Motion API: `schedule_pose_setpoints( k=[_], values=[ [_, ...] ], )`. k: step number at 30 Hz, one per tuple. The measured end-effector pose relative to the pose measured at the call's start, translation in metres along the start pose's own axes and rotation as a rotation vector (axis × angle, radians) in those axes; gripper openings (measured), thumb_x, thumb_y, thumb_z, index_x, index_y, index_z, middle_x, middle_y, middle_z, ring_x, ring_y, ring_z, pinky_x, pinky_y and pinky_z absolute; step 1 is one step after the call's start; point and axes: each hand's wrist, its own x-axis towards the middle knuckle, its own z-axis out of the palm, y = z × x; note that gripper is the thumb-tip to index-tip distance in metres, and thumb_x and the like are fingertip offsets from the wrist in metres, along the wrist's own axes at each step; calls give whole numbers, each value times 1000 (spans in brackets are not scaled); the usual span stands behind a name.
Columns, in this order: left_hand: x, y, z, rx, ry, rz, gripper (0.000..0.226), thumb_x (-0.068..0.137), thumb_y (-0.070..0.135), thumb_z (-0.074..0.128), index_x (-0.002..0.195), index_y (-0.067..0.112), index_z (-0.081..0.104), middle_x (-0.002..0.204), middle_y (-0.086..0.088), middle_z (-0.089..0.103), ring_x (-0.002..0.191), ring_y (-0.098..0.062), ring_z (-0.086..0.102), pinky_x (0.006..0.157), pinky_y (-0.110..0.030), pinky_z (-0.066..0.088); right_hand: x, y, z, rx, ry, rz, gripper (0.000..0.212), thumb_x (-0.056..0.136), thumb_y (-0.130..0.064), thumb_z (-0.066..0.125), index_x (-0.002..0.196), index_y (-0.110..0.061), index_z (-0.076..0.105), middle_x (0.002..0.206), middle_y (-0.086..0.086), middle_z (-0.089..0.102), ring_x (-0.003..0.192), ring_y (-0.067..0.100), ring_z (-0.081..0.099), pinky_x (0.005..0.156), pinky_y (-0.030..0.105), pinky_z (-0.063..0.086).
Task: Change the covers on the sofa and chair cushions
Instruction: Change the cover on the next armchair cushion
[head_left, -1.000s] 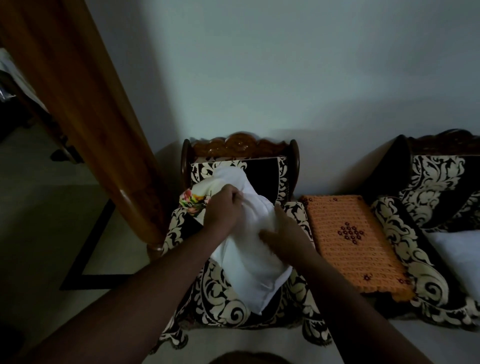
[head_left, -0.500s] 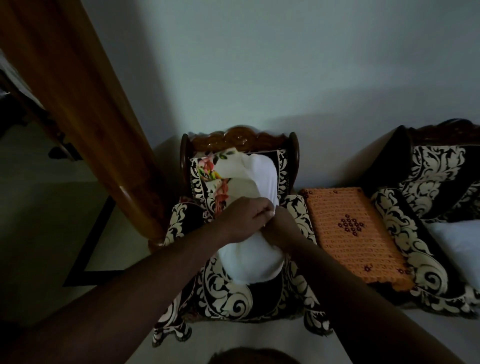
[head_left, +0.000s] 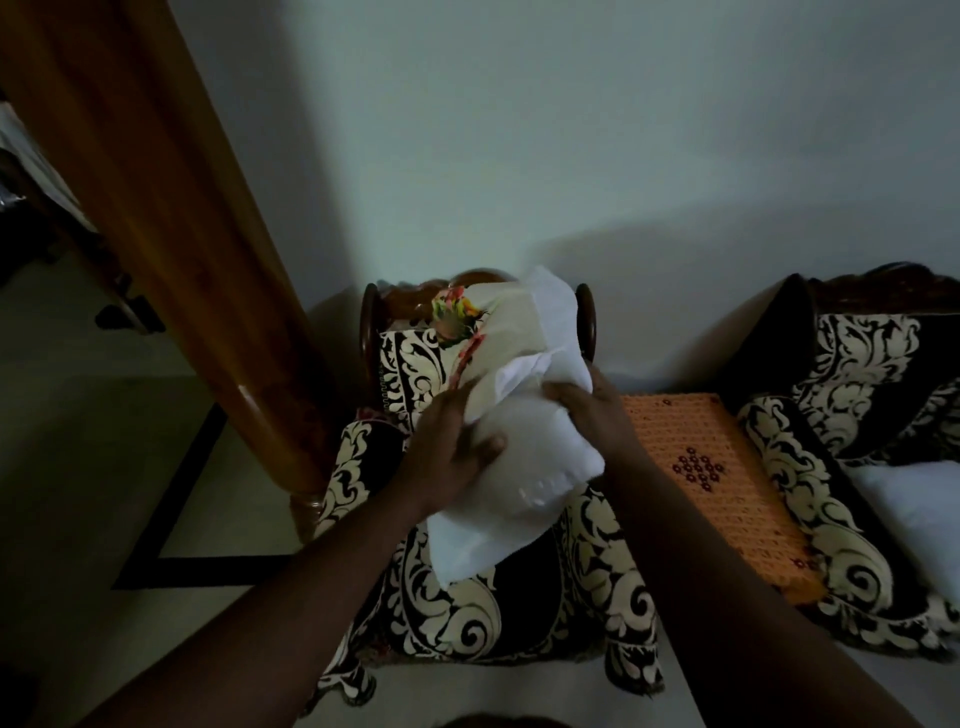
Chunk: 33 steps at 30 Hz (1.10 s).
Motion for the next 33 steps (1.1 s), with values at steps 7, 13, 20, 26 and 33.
schedule_pose_setpoints(
  k=[7, 13, 20, 26, 33],
  values=[
    [-40, 34, 30, 4, 166, -6, 112, 70, 40, 92, 158, 25, 25, 155, 5, 39, 141, -7, 38, 113, -23, 34, 23, -9, 13, 109, 35, 125, 28, 90, -28, 61, 116, -22, 69, 106, 2, 73, 101, 21, 68, 88, 42, 57],
    [-22, 14, 32, -95, 438, -322, 42, 84, 21, 76, 124, 15, 64, 112, -6, 72, 105, -26, 67, 83, -35, 52, 19, 19, -1, 194, -114, 253, 48, 101, -33, 56, 148, -29, 46, 128, 4, 61, 114, 24, 62, 94, 47, 57],
    [-22, -16, 22, -428, 345, -530, 35, 81, 20, 77, 115, 21, 68, 105, 1, 73, 98, -23, 69, 80, -36, 55, -35, 121, -10, -428, 64, 248, 19, 103, -28, 49, 114, -17, 60, 101, -2, 63, 99, 24, 64, 77, 32, 48],
    [-19, -12, 32, -667, 295, -617, 44, 81, 8, 75, 121, 23, 67, 113, -1, 74, 102, -23, 69, 84, -38, 54, -42, 144, -4, -549, 230, 291, 35, 105, -36, 47, 126, -13, 62, 120, 8, 68, 112, 28, 63, 84, 30, 41],
    [-26, -21, 29, -722, 277, -612, 42, 81, 3, 74, 116, 24, 70, 105, 2, 77, 102, -26, 70, 77, -34, 53, -24, 162, -18, -621, 189, 324, 24, 102, -30, 48, 100, -14, 66, 90, 4, 68, 85, 24, 64, 76, 36, 52]
  ],
)
